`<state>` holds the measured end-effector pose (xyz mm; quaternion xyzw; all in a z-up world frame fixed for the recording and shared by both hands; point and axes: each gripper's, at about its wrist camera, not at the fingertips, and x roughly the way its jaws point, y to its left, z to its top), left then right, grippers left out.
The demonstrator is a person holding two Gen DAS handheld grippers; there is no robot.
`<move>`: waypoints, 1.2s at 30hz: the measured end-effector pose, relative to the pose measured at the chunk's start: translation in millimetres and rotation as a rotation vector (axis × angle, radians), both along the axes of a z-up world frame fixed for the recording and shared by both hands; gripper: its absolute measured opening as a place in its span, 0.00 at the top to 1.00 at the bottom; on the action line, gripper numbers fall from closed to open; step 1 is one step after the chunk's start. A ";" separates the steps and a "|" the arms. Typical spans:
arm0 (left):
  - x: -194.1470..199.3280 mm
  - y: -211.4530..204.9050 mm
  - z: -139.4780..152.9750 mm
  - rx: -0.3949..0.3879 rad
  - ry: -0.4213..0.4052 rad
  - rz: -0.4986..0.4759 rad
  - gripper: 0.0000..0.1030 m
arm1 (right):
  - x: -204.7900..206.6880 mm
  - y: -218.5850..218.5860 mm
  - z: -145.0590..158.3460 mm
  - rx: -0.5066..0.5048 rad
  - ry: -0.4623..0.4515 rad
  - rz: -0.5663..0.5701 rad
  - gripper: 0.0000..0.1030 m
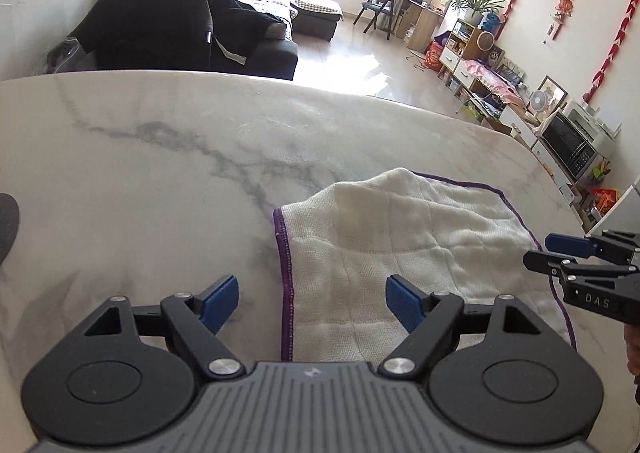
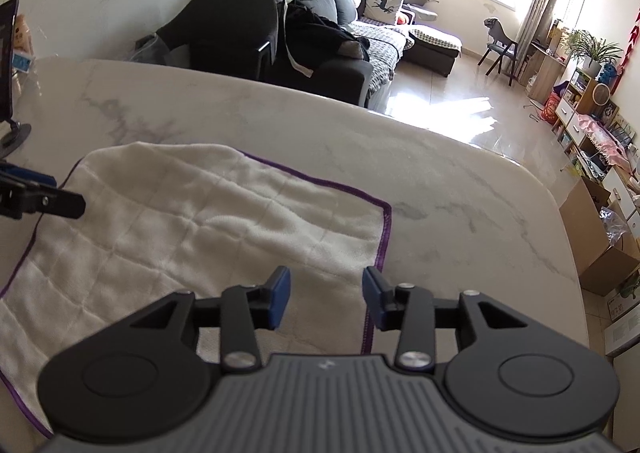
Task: Fold towel
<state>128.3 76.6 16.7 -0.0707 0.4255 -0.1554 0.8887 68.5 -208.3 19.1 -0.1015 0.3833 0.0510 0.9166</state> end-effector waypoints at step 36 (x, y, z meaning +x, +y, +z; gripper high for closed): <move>-40.1 -72.0 -3.2 -0.047 -0.149 -0.321 0.40 | -3.9 0.3 -3.3 0.018 0.005 -0.007 0.55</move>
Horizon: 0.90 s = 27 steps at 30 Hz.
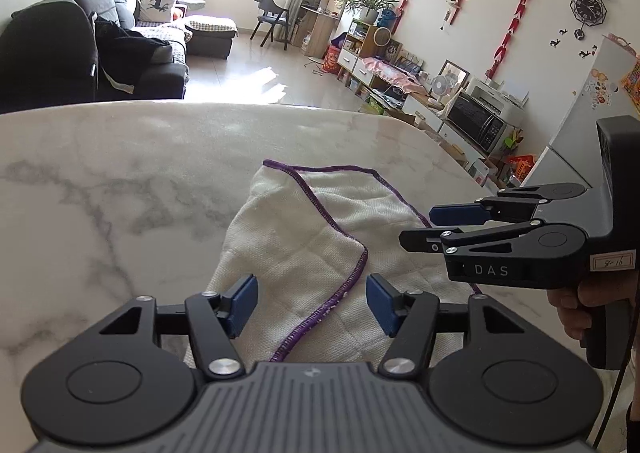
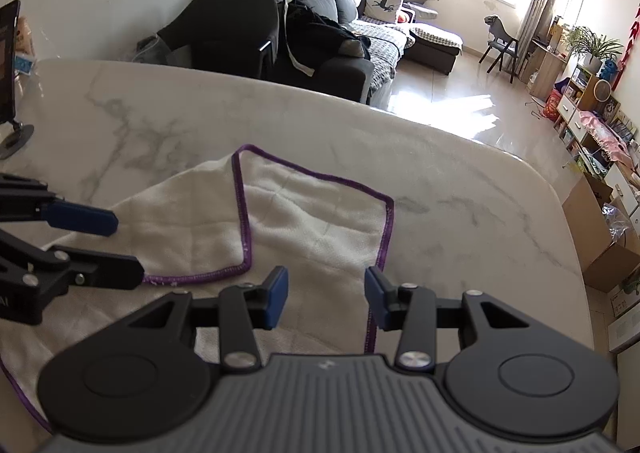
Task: Fold towel
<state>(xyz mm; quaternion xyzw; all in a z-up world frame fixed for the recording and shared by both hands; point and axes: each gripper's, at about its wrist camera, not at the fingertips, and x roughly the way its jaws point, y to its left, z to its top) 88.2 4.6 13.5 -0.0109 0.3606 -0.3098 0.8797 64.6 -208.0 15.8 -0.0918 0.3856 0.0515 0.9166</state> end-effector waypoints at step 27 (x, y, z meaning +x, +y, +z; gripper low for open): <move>26.4 -64.9 -20.2 0.161 -0.167 -0.133 0.94 | -10.8 -10.0 -13.4 0.022 0.028 0.013 0.59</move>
